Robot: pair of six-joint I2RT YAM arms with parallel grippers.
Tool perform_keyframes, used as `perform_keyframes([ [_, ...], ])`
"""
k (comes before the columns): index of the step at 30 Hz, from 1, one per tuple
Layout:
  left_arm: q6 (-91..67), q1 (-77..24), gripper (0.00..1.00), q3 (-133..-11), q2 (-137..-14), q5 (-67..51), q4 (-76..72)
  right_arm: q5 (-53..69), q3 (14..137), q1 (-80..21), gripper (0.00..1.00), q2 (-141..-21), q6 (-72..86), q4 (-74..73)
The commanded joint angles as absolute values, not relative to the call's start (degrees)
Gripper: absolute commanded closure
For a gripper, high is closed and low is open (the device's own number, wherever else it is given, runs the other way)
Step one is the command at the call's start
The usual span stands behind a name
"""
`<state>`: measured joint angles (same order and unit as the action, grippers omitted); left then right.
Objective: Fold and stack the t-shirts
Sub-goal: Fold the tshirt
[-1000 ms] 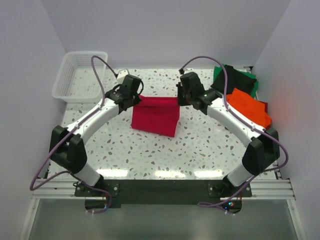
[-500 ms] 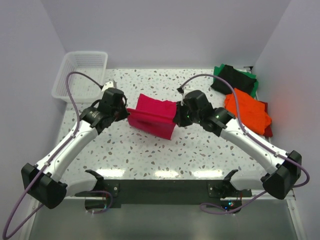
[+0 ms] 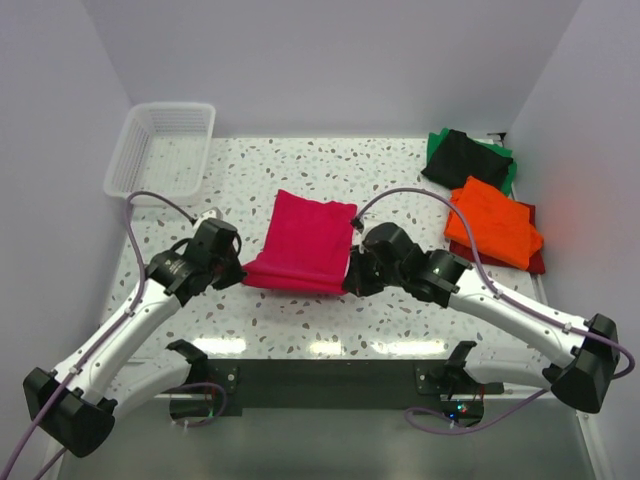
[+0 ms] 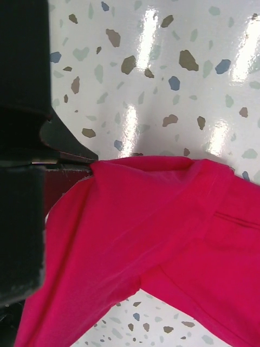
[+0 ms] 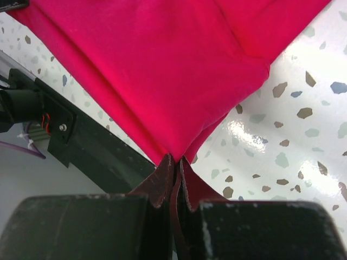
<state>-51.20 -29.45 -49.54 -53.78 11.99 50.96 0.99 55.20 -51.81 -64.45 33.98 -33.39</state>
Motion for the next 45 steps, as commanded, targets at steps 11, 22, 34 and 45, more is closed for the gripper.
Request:
perform_keyframes([
  [11, -51.9, -29.2, 1.00, -54.2, -61.3, 18.9, 49.8, -10.4, 57.5, -52.1, 1.00, -66.6, 35.1, -37.3],
  [22, -52.4, -29.2, 1.00, -64.3, -73.9, 21.3, 44.0, -20.5, 65.0, -49.3, 1.00, -73.6, 29.4, -35.2],
  [34, -49.2, -28.7, 1.00, -78.1, -90.3, 23.5, 38.9, -17.1, 71.7, -37.8, 1.00, -88.2, 21.8, -24.9],
  [45, -47.5, -26.5, 1.00, -89.8, -104.8, 25.0, 38.1, -17.3, 84.3, -33.6, 1.00, -102.8, 18.9, -23.6],
])
